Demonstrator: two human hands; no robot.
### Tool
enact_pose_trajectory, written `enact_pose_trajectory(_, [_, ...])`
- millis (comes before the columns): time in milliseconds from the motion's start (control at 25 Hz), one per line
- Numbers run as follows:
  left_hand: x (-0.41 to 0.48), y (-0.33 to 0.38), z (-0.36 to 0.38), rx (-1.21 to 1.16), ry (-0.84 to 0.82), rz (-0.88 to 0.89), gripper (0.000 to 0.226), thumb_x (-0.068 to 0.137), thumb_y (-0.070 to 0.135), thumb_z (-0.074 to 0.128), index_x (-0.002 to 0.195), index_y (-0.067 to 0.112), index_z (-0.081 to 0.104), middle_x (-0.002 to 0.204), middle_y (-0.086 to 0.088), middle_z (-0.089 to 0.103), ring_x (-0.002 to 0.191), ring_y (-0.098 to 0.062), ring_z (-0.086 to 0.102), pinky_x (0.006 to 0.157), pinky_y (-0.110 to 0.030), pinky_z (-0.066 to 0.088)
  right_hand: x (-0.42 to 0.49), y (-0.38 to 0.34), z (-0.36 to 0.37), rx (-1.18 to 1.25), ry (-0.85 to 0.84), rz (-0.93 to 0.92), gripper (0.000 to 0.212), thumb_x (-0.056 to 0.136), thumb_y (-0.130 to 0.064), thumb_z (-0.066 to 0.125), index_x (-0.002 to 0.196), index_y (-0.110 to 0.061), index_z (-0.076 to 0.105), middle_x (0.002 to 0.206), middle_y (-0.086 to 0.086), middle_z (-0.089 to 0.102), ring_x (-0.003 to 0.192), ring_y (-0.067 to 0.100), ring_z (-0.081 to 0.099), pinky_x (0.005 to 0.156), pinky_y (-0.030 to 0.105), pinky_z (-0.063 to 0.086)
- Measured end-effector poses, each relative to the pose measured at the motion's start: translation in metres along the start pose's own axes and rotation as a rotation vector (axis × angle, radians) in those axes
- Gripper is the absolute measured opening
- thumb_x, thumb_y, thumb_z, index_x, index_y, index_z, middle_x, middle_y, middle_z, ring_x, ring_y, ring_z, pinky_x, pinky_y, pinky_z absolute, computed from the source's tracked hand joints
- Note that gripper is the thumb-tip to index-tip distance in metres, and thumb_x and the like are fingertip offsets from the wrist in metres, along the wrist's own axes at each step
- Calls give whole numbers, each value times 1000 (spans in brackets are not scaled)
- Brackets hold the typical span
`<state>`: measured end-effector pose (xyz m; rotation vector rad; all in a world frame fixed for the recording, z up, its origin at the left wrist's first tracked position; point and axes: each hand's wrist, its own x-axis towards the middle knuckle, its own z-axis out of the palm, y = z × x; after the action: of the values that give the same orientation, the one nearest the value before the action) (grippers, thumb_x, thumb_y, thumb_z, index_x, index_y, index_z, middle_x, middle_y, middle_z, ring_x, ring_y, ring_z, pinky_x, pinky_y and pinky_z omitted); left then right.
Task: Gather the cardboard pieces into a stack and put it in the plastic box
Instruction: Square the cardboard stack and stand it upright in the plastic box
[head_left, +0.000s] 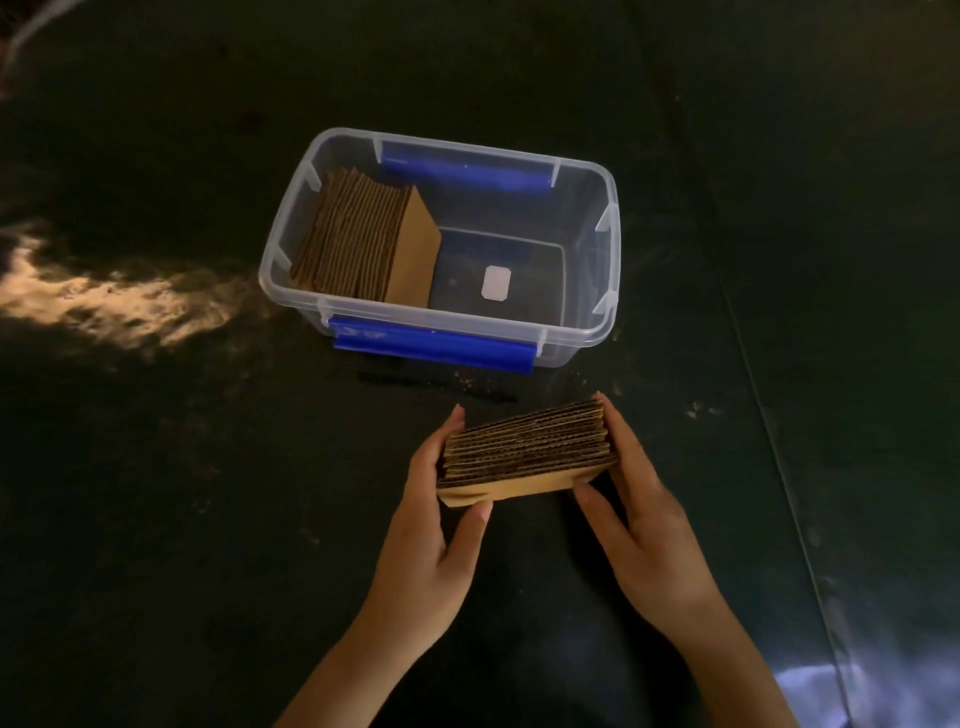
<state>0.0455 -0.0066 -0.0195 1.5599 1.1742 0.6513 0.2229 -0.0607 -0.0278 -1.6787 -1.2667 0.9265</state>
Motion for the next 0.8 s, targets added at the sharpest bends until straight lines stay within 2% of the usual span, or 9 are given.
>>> enact_pose_trajectory(160, [-3, 0, 9, -17, 51, -5, 63, 84, 12, 51, 127, 46, 18, 123, 29, 41, 113, 14, 41, 88, -2, 32, -3, 0, 12, -2, 26, -22, 68, 88, -12, 50, 143, -29, 15, 134, -35, 34, 126, -10, 36, 99, 3, 27])
enact_pose_trajectory(320, [-1, 0, 0, 164, 33, 8, 57, 81, 18, 54, 113, 55, 25, 114, 29, 43, 109, 20, 39, 83, 3, 30, 1, -1, 0, -45, 82, -37, 65, 80, -29, 54, 139, -37, 27, 133, -23, 45, 121, -4, 45, 100, 11, 35])
enact_pose_trajectory(360, [-1, 0, -3, 233, 37, 34, 55, 79, 21, 55, 112, 54, 28, 112, 27, 42, 108, 19, 39, 83, 3, 31, 3, -2, -5, -62, 81, -60, 64, 78, -30, 56, 137, -37, 31, 131, -20, 48, 119, -3, 49, 99, 13, 37])
enact_pose_trajectory(480, [3, 0, -12, 457, 75, 150, 46, 72, 26, 61, 115, 29, 44, 111, 17, 44, 105, 8, 40, 81, -7, 35, 10, -6, -18, -184, 49, -158, 53, 76, -31, 61, 127, -32, 46, 119, -21, 55, 111, -3, 54, 95, 11, 40])
enact_pose_trajectory(560, [6, 2, -18, 543, 64, 196, 42, 71, 29, 61, 111, 21, 50, 106, 14, 46, 102, 2, 41, 81, -11, 33, 12, -10, -24, -295, 48, -191, 46, 75, -33, 61, 120, -29, 53, 112, -18, 57, 108, 0, 54, 93, 12, 41])
enact_pose_trajectory(680, [10, 7, -23, 601, -13, 219, 45, 72, 29, 61, 114, 21, 49, 106, 7, 54, 95, 0, 47, 74, -8, 33, 14, -17, -25, -389, 55, -203, 40, 74, -33, 62, 113, -28, 58, 104, -11, 55, 94, 2, 56, 84, 11, 45])
enact_pose_trajectory(800, [11, 18, -26, 647, -59, 274, 52, 69, 24, 66, 118, 23, 49, 107, 4, 59, 93, 0, 50, 73, -5, 33, 15, -28, -32, -419, 16, -217, 41, 70, -17, 73, 109, -25, 61, 90, -10, 58, 78, -3, 56, 71, 6, 45])
